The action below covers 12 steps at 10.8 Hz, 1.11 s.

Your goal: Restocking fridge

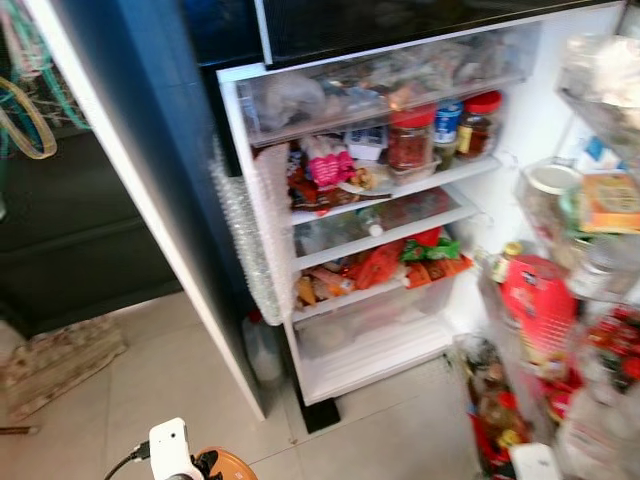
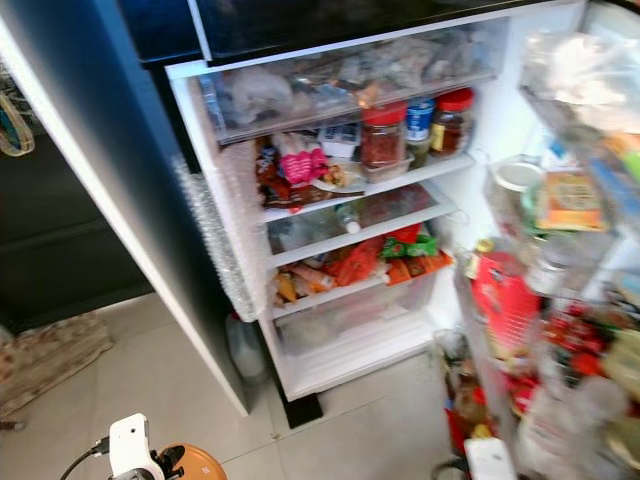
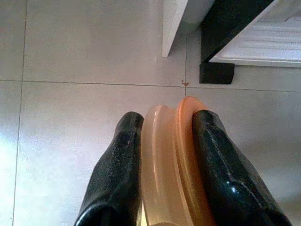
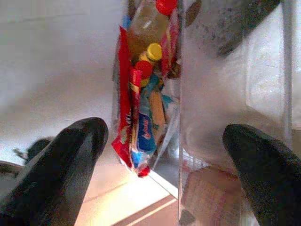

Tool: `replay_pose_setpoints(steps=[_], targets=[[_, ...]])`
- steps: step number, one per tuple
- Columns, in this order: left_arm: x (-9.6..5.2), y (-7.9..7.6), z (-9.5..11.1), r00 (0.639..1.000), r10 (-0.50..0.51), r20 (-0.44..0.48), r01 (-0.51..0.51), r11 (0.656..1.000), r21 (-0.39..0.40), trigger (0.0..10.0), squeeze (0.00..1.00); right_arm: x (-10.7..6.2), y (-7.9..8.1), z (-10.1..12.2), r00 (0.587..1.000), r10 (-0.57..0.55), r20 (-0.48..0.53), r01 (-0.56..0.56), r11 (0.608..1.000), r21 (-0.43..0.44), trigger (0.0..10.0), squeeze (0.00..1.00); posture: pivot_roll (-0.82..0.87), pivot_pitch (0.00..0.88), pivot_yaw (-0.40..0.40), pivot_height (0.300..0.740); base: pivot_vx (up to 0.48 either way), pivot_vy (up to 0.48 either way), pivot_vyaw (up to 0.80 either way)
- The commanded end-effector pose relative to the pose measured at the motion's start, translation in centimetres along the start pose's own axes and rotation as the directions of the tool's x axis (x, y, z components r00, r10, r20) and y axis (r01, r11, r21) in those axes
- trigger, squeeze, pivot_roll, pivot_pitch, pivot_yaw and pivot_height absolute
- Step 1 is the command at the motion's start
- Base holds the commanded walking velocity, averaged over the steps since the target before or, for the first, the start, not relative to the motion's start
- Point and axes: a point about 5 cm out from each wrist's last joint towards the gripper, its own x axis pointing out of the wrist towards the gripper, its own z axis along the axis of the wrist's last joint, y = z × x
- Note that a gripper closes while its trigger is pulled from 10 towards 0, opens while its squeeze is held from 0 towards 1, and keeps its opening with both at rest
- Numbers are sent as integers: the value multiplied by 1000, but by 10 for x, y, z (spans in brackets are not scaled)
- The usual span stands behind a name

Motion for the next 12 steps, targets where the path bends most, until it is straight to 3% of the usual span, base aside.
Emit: replay_pose_setpoints(steps=[1,4,8,12], targets=[[0,4,0,1000,3,-7,-2,1000,7,10000,0,0,-9,-7,999,-40,-26,41,999,12,10000,0,-24,0,65,740,0,0,0],[0,4,0,1000,0,-9,0,1000,9,10000,0,-1,-7,-8,998,-49,-32,49,999,15,10000,0,-23,0,68,740,0,0,0],[-1,4,0,1000,1,-7,-1,1000,9,10000,0,-1,20,5,999,49,5,-49,998,41,10000,0,-20,0,66,740,0,0,0],[0,4,2,1000,2,2,-2,1000,-7,10000,0,-6,51,8,971,239,5,-239,968,80,10000,0,-18,0,67,740,0,0,0]])
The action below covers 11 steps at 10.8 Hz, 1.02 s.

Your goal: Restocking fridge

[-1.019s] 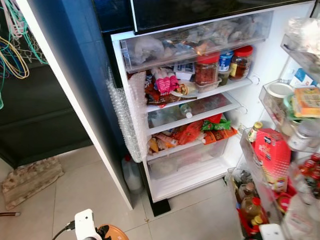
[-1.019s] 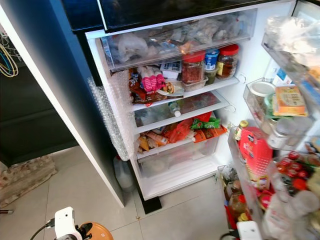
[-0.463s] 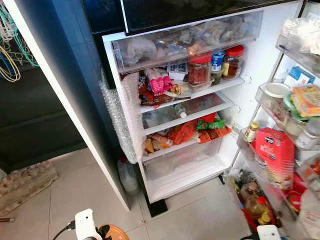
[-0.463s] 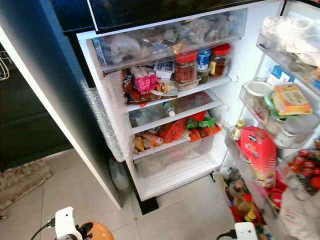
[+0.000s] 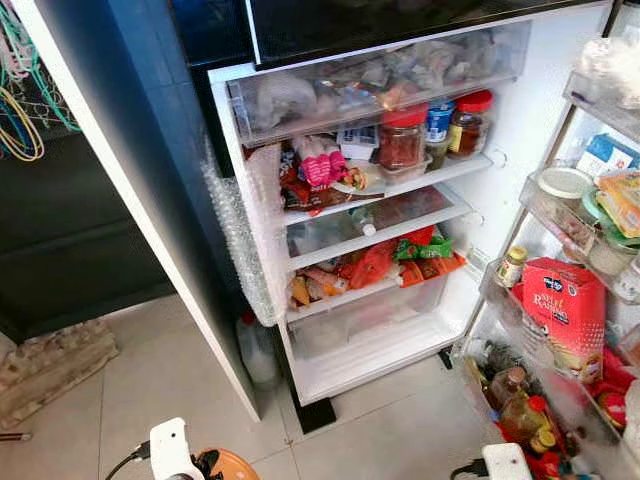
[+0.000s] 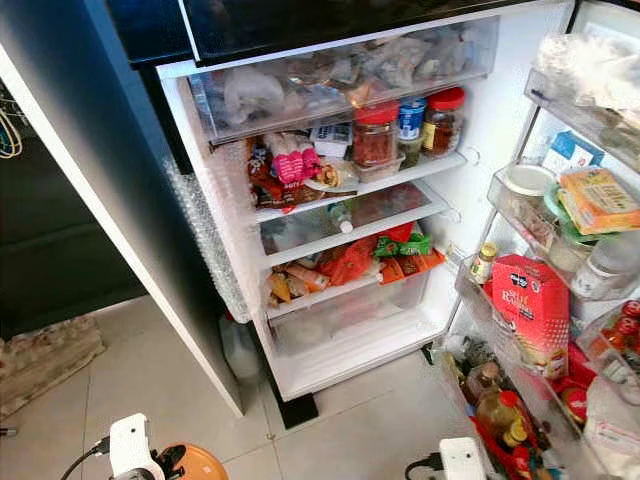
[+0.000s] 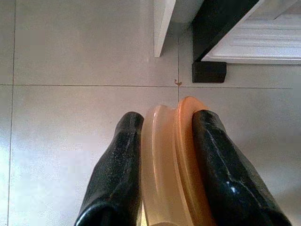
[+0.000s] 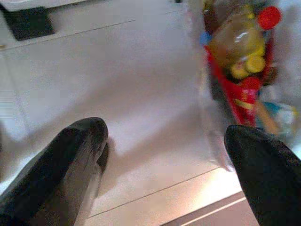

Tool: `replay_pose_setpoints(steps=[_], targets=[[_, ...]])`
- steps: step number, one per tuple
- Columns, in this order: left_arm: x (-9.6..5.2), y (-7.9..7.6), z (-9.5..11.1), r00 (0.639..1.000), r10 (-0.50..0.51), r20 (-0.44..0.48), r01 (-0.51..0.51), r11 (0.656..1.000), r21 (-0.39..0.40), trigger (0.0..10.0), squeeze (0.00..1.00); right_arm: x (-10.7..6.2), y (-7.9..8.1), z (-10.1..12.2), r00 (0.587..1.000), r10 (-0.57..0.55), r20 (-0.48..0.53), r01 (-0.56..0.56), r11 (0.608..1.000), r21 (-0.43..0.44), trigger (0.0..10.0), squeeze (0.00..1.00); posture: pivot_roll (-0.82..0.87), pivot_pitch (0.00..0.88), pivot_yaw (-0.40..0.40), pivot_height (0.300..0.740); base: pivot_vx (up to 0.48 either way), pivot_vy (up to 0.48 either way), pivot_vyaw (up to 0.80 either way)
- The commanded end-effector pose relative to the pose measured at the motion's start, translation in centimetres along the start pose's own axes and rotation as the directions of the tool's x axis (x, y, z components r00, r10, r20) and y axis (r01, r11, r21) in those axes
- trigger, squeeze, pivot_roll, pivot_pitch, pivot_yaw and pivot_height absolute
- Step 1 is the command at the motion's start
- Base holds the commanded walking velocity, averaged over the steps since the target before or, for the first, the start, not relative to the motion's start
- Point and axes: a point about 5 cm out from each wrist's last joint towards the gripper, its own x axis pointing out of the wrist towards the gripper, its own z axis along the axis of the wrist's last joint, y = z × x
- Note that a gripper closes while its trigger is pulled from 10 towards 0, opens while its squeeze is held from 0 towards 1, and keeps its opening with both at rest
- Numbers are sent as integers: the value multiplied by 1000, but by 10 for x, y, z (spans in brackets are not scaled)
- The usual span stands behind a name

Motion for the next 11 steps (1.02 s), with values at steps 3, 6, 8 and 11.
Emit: replay_pose_setpoints(steps=[3,6,8,11], targets=[[0,4,5,1000,10,-3,-10,1000,8,10000,0,0,6,-1,1000,22,-3,-22,1000,-1,10000,0,-22,0,59,740,0,0,0],[1,-9,0,1000,-9,-14,9,1000,-9,10000,0,1,1,5,1000,23,1,-23,1000,-17,10000,0,-45,0,16,740,0,0,0],[1,-13,-3,1000,-13,-17,13,1000,-14,10000,0,2,-1,10,1000,25,8,-25,999,-30,10000,0,-39,0,-6,740,0,0,0],[-1,-6,-10,1000,1,-30,0,1000,6,10000,0,3,1,13,1000,24,17,-23,1000,-19,10000,0,-52,0,15,740,0,-324,0]])
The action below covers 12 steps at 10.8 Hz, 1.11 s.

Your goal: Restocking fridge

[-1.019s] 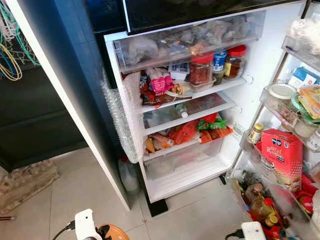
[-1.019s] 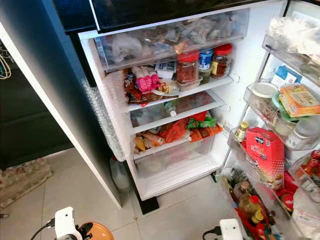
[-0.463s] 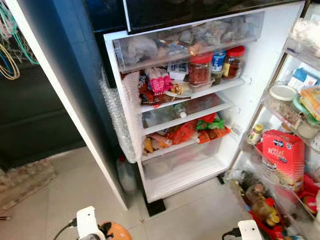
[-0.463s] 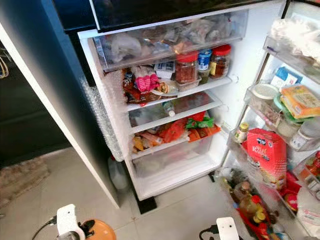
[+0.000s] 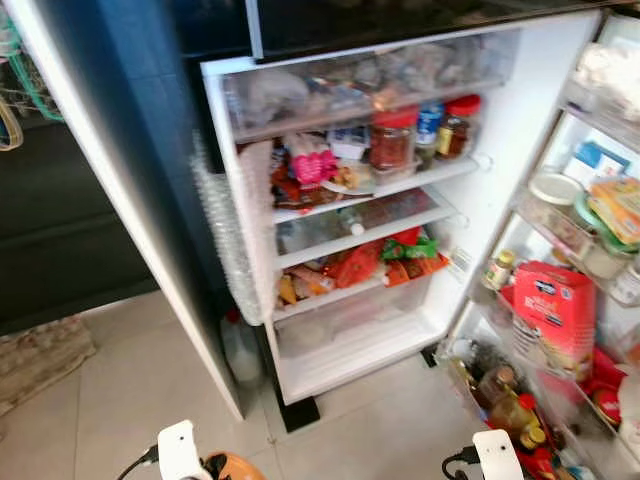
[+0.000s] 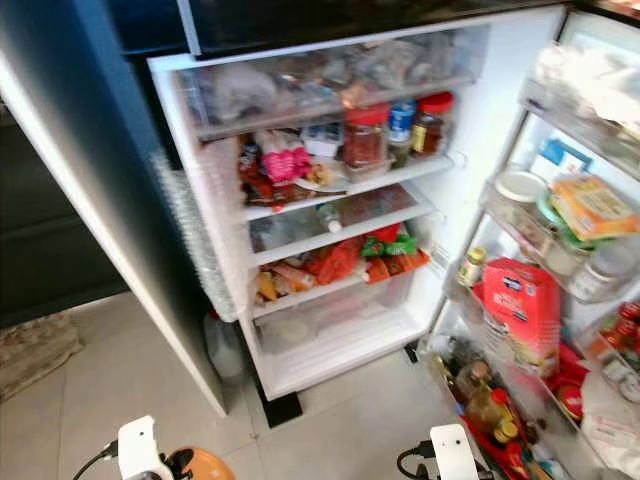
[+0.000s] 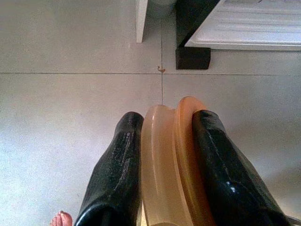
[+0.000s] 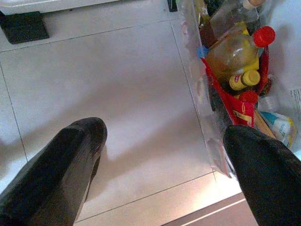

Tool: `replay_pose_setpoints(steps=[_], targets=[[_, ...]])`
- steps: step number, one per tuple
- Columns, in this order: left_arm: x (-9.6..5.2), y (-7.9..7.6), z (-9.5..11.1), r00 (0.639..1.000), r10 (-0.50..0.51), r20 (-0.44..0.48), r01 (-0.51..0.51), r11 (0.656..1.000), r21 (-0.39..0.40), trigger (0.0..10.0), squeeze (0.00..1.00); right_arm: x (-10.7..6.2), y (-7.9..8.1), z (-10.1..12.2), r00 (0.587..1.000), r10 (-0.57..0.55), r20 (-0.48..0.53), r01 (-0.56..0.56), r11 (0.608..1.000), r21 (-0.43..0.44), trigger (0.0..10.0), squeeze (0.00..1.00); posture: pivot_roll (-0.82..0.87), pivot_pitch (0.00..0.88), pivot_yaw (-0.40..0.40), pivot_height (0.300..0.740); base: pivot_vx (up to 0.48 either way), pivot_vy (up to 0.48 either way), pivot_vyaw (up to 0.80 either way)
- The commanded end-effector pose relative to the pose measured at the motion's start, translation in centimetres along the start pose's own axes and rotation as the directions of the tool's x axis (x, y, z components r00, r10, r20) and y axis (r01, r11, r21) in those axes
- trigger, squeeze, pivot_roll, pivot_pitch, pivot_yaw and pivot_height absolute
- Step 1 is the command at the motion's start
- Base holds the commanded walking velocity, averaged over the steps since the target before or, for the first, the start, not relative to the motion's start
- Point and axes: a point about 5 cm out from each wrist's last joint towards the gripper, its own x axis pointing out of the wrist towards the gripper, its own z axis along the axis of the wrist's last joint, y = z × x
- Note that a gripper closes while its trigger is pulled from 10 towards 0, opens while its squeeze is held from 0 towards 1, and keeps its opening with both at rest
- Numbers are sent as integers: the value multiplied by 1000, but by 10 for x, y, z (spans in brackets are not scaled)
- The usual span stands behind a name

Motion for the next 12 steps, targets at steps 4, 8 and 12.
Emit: replay_pose_setpoints(steps=[4,8,12], targets=[[0,3,2,1000,-12,8,12,999,50,10000,0,-2,3,-11,1000,-15,-17,15,999,38,10000,0,-64,0,43,740,0,-326,234],[0,3,8,999,-17,35,16,999,32,10000,0,-2,3,-12,1000,-18,-19,19,999,37,10000,0,-57,0,41,740,0,-235,0],[5,-15,48,981,-91,169,106,991,-81,10000,0,-2,1,-10,1000,-27,-13,28,999,21,10000,0,-47,0,36,740,0,0,0]])
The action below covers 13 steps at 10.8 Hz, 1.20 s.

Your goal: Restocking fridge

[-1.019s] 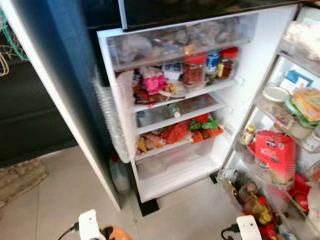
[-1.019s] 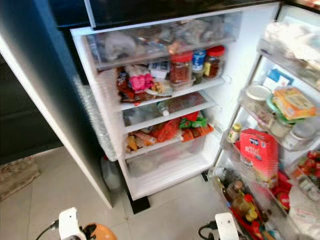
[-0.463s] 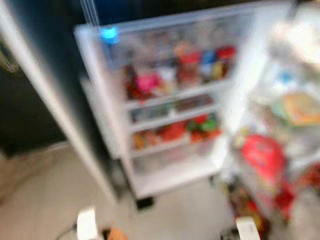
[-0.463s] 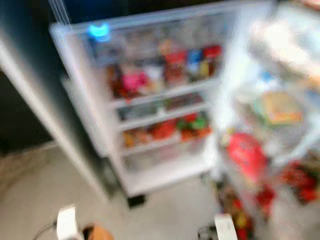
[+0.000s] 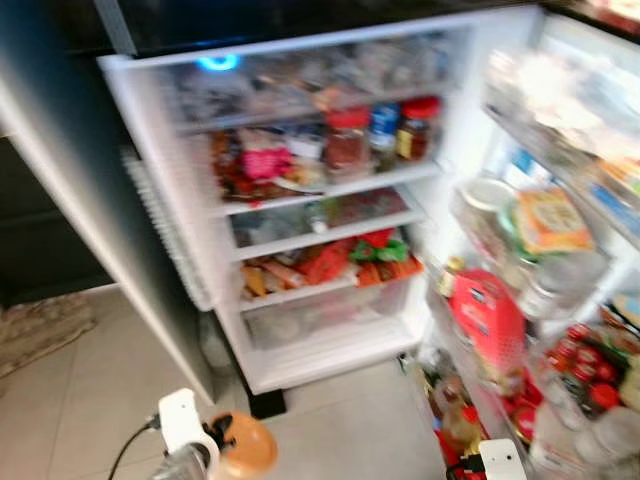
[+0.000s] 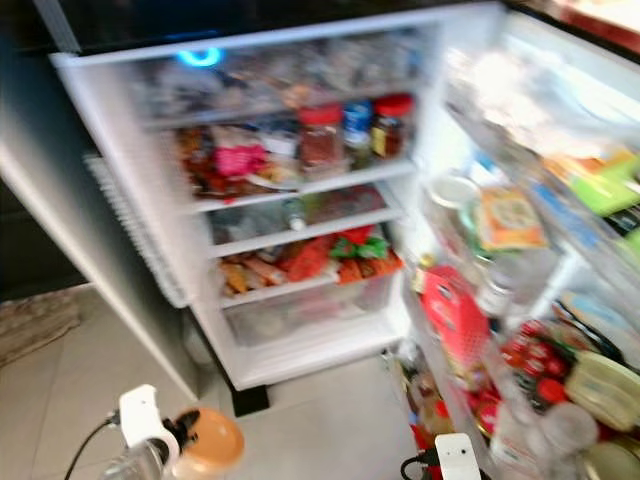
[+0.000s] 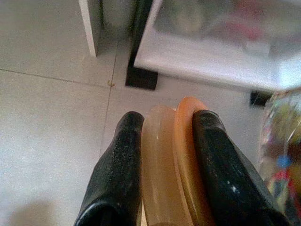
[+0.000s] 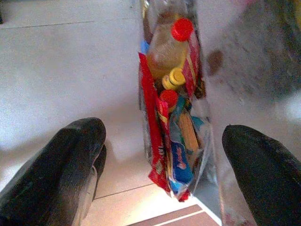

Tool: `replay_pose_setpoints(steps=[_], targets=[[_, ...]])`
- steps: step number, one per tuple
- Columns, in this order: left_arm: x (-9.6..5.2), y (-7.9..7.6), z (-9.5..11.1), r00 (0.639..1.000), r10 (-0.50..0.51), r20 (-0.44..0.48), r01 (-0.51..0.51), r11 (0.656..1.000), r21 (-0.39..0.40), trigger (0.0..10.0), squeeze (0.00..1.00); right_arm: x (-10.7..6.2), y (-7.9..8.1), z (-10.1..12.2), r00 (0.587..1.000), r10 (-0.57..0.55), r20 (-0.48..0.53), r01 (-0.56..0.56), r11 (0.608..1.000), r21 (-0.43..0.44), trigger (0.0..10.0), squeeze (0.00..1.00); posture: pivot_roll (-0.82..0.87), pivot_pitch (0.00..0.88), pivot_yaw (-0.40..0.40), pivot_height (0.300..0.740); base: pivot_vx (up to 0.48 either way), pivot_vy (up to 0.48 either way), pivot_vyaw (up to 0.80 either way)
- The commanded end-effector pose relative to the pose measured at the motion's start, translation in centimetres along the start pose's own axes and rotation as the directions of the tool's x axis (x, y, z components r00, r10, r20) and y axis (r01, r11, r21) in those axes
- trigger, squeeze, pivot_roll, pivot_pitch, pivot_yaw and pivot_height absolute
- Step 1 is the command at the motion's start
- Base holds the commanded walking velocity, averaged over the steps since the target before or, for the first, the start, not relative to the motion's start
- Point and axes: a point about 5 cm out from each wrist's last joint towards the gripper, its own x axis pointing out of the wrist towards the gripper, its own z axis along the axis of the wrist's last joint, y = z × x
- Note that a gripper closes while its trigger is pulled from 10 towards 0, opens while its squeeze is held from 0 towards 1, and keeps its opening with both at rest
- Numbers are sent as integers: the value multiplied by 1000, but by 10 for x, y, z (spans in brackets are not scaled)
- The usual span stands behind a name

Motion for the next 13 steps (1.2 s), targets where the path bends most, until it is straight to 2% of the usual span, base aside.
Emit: replay_pose_setpoints(steps=[1,2,3,5,6,10,12,13], targets=[[3,-4,14,998,-21,56,23,999,-36,10000,0,0,2,-2,1000,4,-9,-4,1000,-3,10000,0,-47,0,38,740,0,0,0],[6,-14,32,987,-91,130,113,980,-165,10000,0,-1,2,-5,1000,3,-16,-3,1000,-19,10000,0,-46,0,38,740,0,0,0],[8,-27,48,962,-187,200,237,934,-268,10000,0,-1,1,-6,1000,1,-19,-2,999,-47,10000,0,-43,0,36,740,0,0,0],[8,-55,73,900,-310,308,388,891,-237,10000,0,-1,-1,-7,1000,-11,-27,8,996,-86,10000,0,-37,0,38,740,0,0,0],[7,-59,78,882,-323,343,416,875,-247,10000,0,-1,-2,-8,999,-19,-30,16,996,-89,10000,0,-37,0,35,740,0,0,0],[5,-68,71,868,-356,345,449,860,-242,10000,0,-2,-8,-7,999,-41,-26,35,979,-200,10000,0,-37,0,33,740,0,0,0],[5,-69,72,864,-363,349,453,862,-226,10000,0,-3,-25,-9,996,-89,-30,79,969,-234,10000,0,-38,0,35,740,0,0,0],[5,-68,72,864,-362,349,453,863,-225,10000,0,-3,-28,-10,995,-98,-31,88,967,-241,10000,0,-38,0,36,740,0,0,0]])
